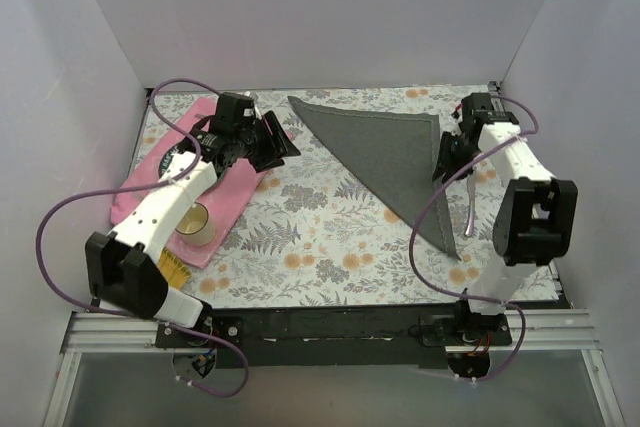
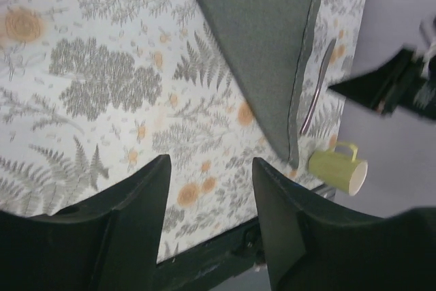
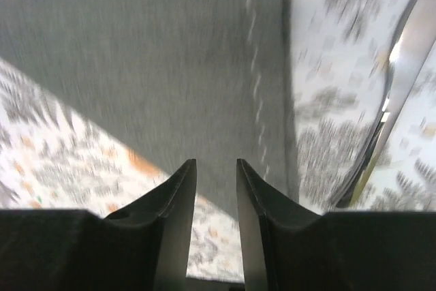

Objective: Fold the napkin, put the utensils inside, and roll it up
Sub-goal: Fold the napkin

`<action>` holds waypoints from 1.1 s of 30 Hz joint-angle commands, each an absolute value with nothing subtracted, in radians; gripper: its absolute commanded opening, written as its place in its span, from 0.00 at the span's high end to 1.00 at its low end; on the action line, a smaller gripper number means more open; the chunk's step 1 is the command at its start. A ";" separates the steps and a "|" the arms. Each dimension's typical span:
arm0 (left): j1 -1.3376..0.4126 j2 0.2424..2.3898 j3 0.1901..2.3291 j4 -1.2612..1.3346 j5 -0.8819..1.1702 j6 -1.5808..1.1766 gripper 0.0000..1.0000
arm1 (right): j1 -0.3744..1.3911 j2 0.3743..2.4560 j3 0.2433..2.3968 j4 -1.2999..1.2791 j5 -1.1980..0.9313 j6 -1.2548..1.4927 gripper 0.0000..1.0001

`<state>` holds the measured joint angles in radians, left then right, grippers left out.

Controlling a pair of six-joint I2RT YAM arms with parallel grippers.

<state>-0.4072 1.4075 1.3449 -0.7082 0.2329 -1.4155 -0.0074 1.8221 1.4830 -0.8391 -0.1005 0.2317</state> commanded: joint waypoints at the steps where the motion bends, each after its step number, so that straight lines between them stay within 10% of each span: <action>1: -0.364 1.558 1.429 -0.505 0.203 -1.522 0.53 | 0.040 1.613 1.263 -0.900 -0.126 0.229 0.65; 21: -0.305 2.227 1.799 0.058 0.095 -1.562 0.99 | 0.038 1.388 0.927 -0.841 -0.078 0.265 0.83; 33: -0.295 2.471 1.963 0.155 -0.040 -1.626 1.00 | 0.038 1.344 0.882 -0.868 -0.049 0.278 0.86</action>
